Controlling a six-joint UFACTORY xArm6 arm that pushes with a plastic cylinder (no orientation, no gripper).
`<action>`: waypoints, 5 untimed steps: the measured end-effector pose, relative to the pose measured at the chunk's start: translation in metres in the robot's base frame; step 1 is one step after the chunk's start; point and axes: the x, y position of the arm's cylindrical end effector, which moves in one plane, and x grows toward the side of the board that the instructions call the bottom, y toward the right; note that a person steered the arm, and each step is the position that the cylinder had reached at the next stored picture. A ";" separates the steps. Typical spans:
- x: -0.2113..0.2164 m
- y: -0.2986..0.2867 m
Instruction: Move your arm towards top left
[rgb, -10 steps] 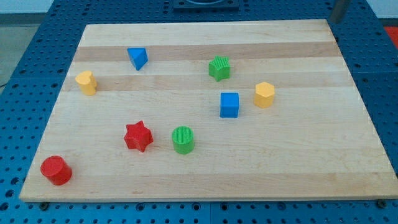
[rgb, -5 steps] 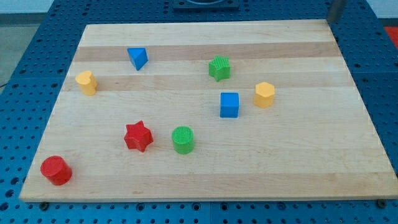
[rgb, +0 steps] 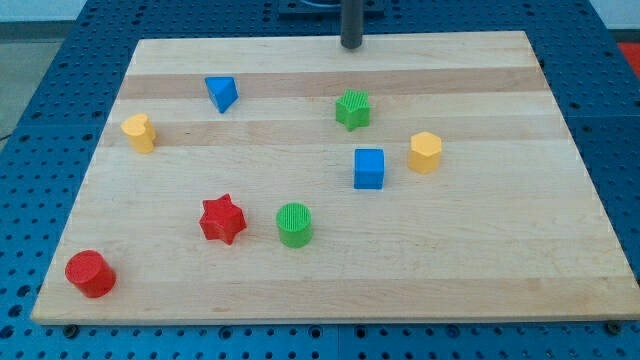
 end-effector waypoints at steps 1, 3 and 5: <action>0.032 -0.072; 0.031 -0.050; 0.050 -0.058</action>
